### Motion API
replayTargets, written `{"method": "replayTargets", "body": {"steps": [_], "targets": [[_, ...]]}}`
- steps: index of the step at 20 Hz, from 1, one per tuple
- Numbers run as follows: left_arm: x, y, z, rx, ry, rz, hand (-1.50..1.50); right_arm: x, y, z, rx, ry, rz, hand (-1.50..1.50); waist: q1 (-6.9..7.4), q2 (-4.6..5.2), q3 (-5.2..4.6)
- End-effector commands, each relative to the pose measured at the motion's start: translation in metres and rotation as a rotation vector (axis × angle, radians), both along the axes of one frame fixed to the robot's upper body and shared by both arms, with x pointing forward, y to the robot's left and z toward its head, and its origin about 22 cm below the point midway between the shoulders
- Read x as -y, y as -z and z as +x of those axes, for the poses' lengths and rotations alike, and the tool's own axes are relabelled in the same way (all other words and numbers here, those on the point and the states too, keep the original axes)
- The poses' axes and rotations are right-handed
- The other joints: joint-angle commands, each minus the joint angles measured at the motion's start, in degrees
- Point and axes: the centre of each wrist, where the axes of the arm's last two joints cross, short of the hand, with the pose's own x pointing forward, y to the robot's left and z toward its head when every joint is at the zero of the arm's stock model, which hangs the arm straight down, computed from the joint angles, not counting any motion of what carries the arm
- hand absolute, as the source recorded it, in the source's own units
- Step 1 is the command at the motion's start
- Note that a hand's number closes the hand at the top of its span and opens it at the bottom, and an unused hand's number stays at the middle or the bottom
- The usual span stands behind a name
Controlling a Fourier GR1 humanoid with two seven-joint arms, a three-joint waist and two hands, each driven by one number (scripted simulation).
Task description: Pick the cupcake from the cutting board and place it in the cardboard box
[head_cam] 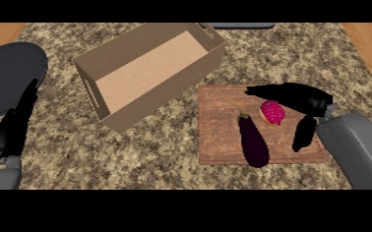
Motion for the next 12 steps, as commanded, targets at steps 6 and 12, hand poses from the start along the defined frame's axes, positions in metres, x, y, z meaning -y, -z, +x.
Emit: {"method": "replayTargets", "body": {"steps": [6, 12], "targets": [[0.017, -0.006, -0.003, -0.007, 0.013, 0.002, 0.0, -0.032, 0.028, -0.001, 0.009, 0.076, -0.038, 1.5, 0.12, 0.02, 0.02], [-0.007, -0.007, 0.006, 0.019, -0.002, 0.007, 0.0, -0.04, 0.032, 0.011, 0.241, 0.086, 0.002, 1.5, 0.25, 0.17, 0.01]]}}
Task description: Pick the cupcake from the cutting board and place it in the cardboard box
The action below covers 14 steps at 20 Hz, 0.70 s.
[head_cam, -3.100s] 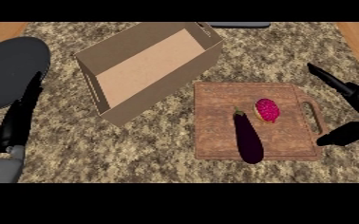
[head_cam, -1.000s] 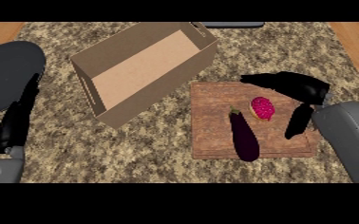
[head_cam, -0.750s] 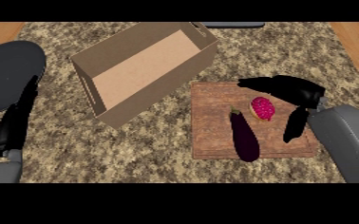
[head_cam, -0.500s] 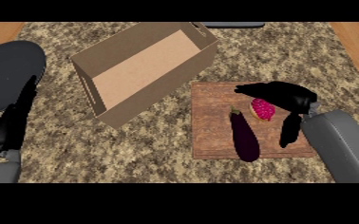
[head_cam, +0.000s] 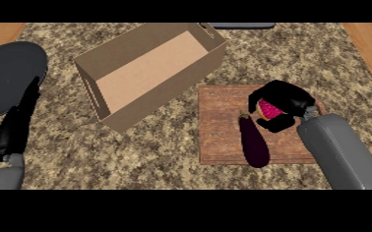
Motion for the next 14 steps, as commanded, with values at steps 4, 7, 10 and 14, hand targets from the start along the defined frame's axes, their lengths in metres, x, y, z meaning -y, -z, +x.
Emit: {"method": "replayTargets", "body": {"steps": [4, 7, 10, 14], "targets": [[0.001, 0.006, 0.006, -0.002, 0.009, 0.008, 0.0, 0.006, 0.009, 0.015, 0.196, 0.038, 0.022, 1.5, 0.17, 0.17, 0.05], [0.012, 0.016, -0.007, -0.002, -0.002, 0.006, 0.0, -0.008, -0.017, 0.009, 0.278, 0.146, 0.018, 1.5, -0.21, -0.11, 0.02], [0.002, 0.009, 0.002, -0.024, -0.031, -0.017, 0.0, -0.015, -0.009, -0.002, 0.273, 0.418, -0.012, 1.5, -1.61, -0.32, -0.06], [-0.002, 0.01, -0.012, -0.027, -0.033, -0.004, 0.0, -0.043, -0.015, -0.024, 0.393, 0.641, -0.062, 1.5, -1.97, -1.02, -0.1]]}}
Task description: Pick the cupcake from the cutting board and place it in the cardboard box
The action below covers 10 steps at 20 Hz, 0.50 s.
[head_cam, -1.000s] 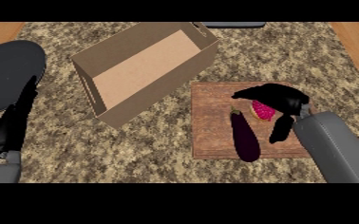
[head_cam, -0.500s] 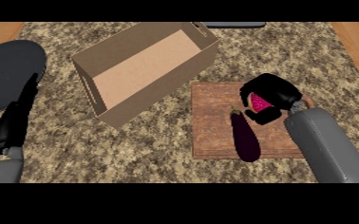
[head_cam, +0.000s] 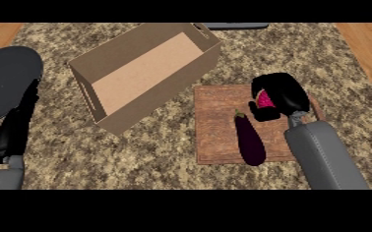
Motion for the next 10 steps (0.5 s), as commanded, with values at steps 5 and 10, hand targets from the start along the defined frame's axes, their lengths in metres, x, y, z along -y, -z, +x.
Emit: {"method": "replayTargets", "body": {"steps": [5, 10], "targets": [[-0.007, -0.004, -0.006, -0.009, -0.009, 0.008, 0.0, -0.029, -0.084, -0.042, 0.282, 0.221, 0.021, 1.5, -0.48, -0.26, 0.0], [0.009, 0.009, -0.008, 0.003, 0.016, -0.003, 0.0, -0.072, -0.115, -0.053, 0.462, 0.103, 0.078, 1.5, 1.18, 0.32, 0.06]]}}
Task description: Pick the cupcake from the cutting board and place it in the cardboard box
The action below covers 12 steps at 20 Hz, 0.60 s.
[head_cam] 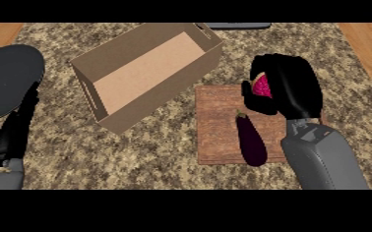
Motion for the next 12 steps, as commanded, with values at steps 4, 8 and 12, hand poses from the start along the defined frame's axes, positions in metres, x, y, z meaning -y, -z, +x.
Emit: {"method": "replayTargets", "body": {"steps": [4, 8, 12], "targets": [[0.008, -0.009, 0.001, 0.023, 0.012, 0.005, 0.0, -0.038, -0.056, -0.009, 0.113, -0.125, 0.043, 1.5, 0.93, 0.3, 0.05], [0.009, -0.003, 0.003, 0.012, 0.02, -0.008, 0.0, -0.081, -0.063, 0.004, 0.082, -0.16, 0.16, 1.5, 1.43, 0.42, 0.04], [0.002, -0.005, 0.019, 0.013, 0.033, -0.002, 0.0, -0.094, -0.074, 0.035, 0.067, -0.157, 0.277, 1.5, 1.76, 0.66, 0.03]]}}
